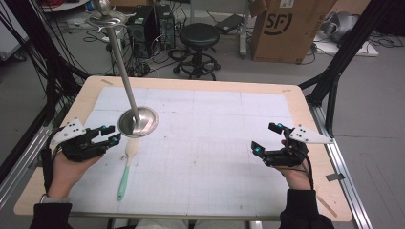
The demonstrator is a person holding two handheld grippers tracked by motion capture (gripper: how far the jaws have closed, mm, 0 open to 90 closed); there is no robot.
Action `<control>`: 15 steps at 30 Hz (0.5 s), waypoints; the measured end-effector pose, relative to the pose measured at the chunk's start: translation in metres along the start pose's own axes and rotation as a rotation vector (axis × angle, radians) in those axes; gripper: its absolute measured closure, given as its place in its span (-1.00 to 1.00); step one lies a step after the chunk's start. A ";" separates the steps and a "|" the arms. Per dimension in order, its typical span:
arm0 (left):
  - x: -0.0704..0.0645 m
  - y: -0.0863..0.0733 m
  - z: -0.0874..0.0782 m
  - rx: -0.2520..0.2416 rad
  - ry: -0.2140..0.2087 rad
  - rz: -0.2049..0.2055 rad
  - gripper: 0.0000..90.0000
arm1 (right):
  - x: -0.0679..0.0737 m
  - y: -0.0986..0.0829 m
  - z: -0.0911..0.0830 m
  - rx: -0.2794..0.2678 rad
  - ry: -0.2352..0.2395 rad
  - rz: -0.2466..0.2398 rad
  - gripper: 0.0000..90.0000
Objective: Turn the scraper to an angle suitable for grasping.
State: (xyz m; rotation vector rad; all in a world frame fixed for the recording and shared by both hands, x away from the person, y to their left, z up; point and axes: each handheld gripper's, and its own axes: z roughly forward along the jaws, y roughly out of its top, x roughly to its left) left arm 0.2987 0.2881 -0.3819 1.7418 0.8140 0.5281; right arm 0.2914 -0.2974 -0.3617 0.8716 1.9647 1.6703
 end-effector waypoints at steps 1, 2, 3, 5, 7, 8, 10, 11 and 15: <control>0.001 -0.002 0.001 0.017 -0.012 -0.043 0.73 | 0.000 0.000 0.000 0.001 0.001 0.002 -0.99; 0.002 -0.005 0.002 0.031 -0.015 -0.062 0.82 | 0.000 0.000 0.001 0.000 0.001 -0.001 -0.99; 0.002 -0.008 0.003 0.052 -0.006 -0.066 0.82 | 0.000 0.000 0.001 0.000 0.001 -0.001 -0.99; 0.001 -0.015 0.009 0.118 -0.011 -0.033 0.99 | -0.001 0.000 0.003 0.002 0.003 -0.001 -0.99; 0.000 -0.017 0.013 0.155 -0.016 -0.014 0.99 | -0.001 -0.001 0.004 0.005 0.004 0.000 -0.99; 0.000 -0.017 0.013 0.155 -0.016 -0.014 0.99 | -0.001 -0.001 0.004 0.005 0.004 0.000 -0.99; -0.002 -0.022 0.019 0.202 -0.018 -0.001 0.99 | -0.002 -0.002 0.006 0.009 0.008 0.003 -0.99; -0.002 -0.022 0.019 0.202 -0.018 -0.001 0.99 | -0.002 -0.002 0.007 0.011 0.011 0.003 -0.99; 0.002 -0.033 0.027 0.268 -0.008 -0.031 0.99 | -0.001 -0.004 0.009 0.020 0.016 0.002 -0.99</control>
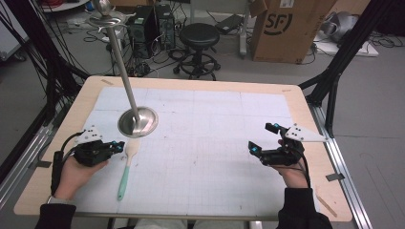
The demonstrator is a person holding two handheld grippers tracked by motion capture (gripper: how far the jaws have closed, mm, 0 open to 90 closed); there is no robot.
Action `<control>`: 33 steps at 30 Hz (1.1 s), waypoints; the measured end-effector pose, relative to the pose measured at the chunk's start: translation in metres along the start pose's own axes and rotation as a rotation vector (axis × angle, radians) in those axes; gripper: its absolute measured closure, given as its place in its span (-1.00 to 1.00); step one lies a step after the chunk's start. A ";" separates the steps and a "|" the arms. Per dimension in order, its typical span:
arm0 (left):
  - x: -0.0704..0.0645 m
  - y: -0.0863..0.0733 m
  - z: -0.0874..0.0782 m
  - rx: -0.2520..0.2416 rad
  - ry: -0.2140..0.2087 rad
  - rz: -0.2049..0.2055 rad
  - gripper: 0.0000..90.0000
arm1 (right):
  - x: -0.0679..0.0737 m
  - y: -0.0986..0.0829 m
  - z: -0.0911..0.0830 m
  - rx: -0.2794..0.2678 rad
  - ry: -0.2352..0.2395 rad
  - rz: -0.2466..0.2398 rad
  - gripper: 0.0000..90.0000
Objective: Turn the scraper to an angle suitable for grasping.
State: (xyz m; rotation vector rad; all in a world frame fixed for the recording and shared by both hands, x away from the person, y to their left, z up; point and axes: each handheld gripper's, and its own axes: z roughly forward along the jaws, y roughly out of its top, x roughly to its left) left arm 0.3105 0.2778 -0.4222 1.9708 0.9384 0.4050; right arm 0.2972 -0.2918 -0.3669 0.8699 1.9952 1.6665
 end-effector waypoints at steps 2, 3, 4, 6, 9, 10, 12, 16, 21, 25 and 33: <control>0.001 -0.003 0.004 0.028 -0.002 -0.003 0.99 | 0.000 0.000 0.000 0.005 0.002 0.000 -0.99; 0.001 -0.004 0.006 0.043 -0.007 -0.003 0.99 | 0.000 0.000 0.000 0.005 0.001 -0.002 -0.99; 0.001 -0.005 0.008 0.054 -0.006 0.003 0.99 | 0.000 -0.001 0.000 0.004 0.002 -0.001 -0.99; 0.001 -0.006 0.010 0.072 -0.007 0.013 0.99 | 0.000 -0.001 0.000 0.005 0.002 0.000 -0.99; -0.001 -0.008 0.014 0.107 -0.014 0.025 0.99 | 0.000 -0.001 0.000 0.008 -0.002 0.000 -0.99; -0.002 -0.009 0.014 0.113 -0.019 0.020 0.99 | 0.000 -0.001 0.000 0.009 -0.002 0.000 -0.99; -0.002 -0.009 0.014 0.123 -0.023 0.014 0.99 | 0.000 -0.001 0.000 0.013 -0.003 0.005 -0.99; -0.001 -0.014 0.016 0.153 -0.015 0.016 0.99 | 0.000 -0.001 0.000 0.008 -0.006 -0.002 -0.99; -0.001 -0.014 0.016 0.145 -0.018 0.009 0.99 | 0.000 -0.001 0.000 0.010 -0.004 -0.002 -0.99; -0.001 -0.014 0.016 0.149 -0.017 0.008 0.99 | 0.001 -0.001 0.001 0.017 -0.004 -0.002 -0.99; -0.004 -0.014 0.016 0.152 -0.018 0.016 0.99 | 0.001 -0.002 0.003 0.020 -0.005 -0.008 -0.99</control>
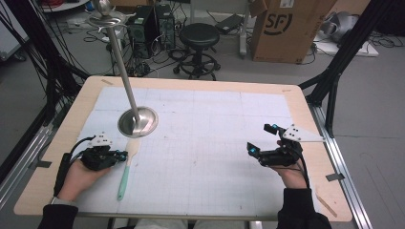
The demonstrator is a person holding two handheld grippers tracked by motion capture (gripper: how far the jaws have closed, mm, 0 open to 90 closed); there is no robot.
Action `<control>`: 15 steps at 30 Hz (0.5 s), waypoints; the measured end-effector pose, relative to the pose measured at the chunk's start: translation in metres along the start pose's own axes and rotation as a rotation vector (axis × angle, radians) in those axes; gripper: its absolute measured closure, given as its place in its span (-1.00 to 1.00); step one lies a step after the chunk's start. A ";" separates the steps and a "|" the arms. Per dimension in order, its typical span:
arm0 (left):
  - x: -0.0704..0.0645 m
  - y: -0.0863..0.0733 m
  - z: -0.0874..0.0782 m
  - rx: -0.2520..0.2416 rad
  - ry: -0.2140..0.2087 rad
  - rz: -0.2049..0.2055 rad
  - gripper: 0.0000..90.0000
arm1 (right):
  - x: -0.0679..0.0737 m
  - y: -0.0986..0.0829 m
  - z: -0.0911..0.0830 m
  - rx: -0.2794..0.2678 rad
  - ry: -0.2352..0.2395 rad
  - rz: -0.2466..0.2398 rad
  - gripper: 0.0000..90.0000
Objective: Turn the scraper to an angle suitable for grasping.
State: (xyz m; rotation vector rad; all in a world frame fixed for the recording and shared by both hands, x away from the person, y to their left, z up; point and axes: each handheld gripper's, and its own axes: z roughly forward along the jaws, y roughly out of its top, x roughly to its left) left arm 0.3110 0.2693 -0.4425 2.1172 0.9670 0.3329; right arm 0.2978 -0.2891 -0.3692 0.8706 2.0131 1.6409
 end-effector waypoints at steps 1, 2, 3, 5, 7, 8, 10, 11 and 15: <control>-0.003 0.000 0.000 0.007 -0.023 0.007 0.99 | 0.000 0.000 -0.001 0.001 0.003 0.004 -0.99; -0.005 0.000 0.000 0.009 -0.019 0.017 0.99 | 0.000 0.000 -0.001 -0.002 0.001 -0.002 -0.99; -0.005 0.000 0.000 0.009 -0.019 0.017 0.99 | 0.000 0.000 -0.001 -0.002 0.000 0.006 -0.99; -0.008 0.000 0.000 0.009 -0.022 0.010 1.00 | -0.001 0.000 -0.002 -0.007 0.000 0.005 -0.99; -0.010 0.000 0.000 0.010 -0.032 0.013 1.00 | -0.001 0.000 -0.002 -0.005 0.000 0.008 -0.99; -0.011 0.000 0.000 0.009 -0.035 0.015 0.99 | -0.001 0.000 -0.002 -0.004 0.000 0.007 -0.99; -0.015 0.001 0.002 0.011 -0.044 0.017 0.99 | -0.001 0.000 -0.001 -0.001 0.001 0.006 -0.99; -0.015 0.001 0.002 0.011 -0.044 0.017 1.00 | -0.001 0.000 -0.001 -0.001 0.001 0.006 -0.99; -0.021 0.003 0.006 0.011 -0.058 0.025 0.99 | 0.001 -0.001 0.002 0.011 0.004 0.001 -0.99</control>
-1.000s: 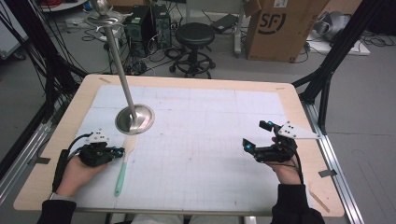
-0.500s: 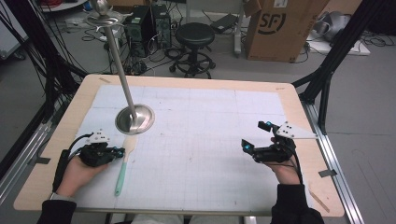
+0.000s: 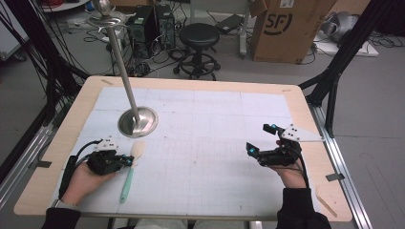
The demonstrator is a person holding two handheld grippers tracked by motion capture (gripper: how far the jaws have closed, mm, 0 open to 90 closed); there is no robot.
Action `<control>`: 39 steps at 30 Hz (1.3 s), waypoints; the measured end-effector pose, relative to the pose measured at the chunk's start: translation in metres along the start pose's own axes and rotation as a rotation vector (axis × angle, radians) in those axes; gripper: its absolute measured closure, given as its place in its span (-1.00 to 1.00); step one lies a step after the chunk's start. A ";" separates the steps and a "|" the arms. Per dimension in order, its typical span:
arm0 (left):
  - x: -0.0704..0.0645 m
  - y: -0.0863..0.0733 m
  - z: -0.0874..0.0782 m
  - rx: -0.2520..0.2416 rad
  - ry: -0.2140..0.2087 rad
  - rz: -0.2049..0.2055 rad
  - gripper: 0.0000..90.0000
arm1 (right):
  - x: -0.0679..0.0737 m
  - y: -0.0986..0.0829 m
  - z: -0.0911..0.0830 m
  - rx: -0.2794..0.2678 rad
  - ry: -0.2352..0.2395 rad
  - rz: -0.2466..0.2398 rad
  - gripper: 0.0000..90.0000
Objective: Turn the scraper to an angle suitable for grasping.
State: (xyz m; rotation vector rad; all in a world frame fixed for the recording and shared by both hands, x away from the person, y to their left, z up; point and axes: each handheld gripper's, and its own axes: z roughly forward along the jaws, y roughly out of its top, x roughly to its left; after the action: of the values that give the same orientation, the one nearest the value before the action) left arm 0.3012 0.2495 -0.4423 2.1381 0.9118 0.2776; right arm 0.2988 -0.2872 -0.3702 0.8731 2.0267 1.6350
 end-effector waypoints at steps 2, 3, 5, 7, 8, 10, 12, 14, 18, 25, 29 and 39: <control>-0.004 0.002 0.002 -0.001 -0.005 0.001 0.99 | 0.000 0.000 0.001 -0.001 -0.002 -0.003 -0.99; -0.008 0.003 0.004 0.004 -0.002 0.016 0.99 | 0.000 0.000 0.001 0.002 -0.001 -0.001 -0.99; -0.009 0.004 0.004 0.008 0.001 0.025 0.99 | 0.000 0.000 0.001 0.005 -0.001 -0.001 -0.99; -0.012 0.005 0.005 0.008 0.014 0.035 1.00 | 0.000 0.000 0.001 0.004 -0.001 -0.003 -0.99; -0.013 0.005 0.003 0.010 0.027 0.040 1.00 | 0.000 0.000 0.000 -0.001 0.002 -0.005 -0.99; -0.015 0.005 -0.005 -0.002 0.026 0.036 1.00 | 0.000 0.000 -0.001 -0.004 0.003 0.002 -0.99; -0.018 0.001 -0.017 -0.025 0.007 0.035 1.00 | 0.000 0.001 -0.003 -0.015 0.002 0.008 -0.99; -0.019 -0.005 -0.021 -0.012 -0.005 0.027 1.00 | -0.001 0.001 -0.003 -0.018 0.002 0.006 -0.99; -0.025 -0.016 -0.022 0.038 -0.034 0.031 1.00 | -0.001 0.001 0.001 -0.016 0.009 0.003 -0.99; -0.040 -0.018 -0.021 0.057 -0.067 0.067 1.00 | -0.001 0.001 0.004 -0.013 0.014 0.010 -0.99; -0.047 -0.014 -0.012 0.039 -0.086 0.069 1.00 | 0.000 0.001 0.006 -0.004 0.017 0.001 -0.99; -0.072 0.007 0.015 0.021 -0.048 0.190 1.00 | 0.002 0.000 0.004 0.009 0.014 -0.002 -0.99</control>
State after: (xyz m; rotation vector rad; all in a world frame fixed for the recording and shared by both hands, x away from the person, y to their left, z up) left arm 0.2601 0.1880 -0.4404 2.2440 0.6877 0.3118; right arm 0.2996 -0.2828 -0.3708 0.8653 2.0459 1.6367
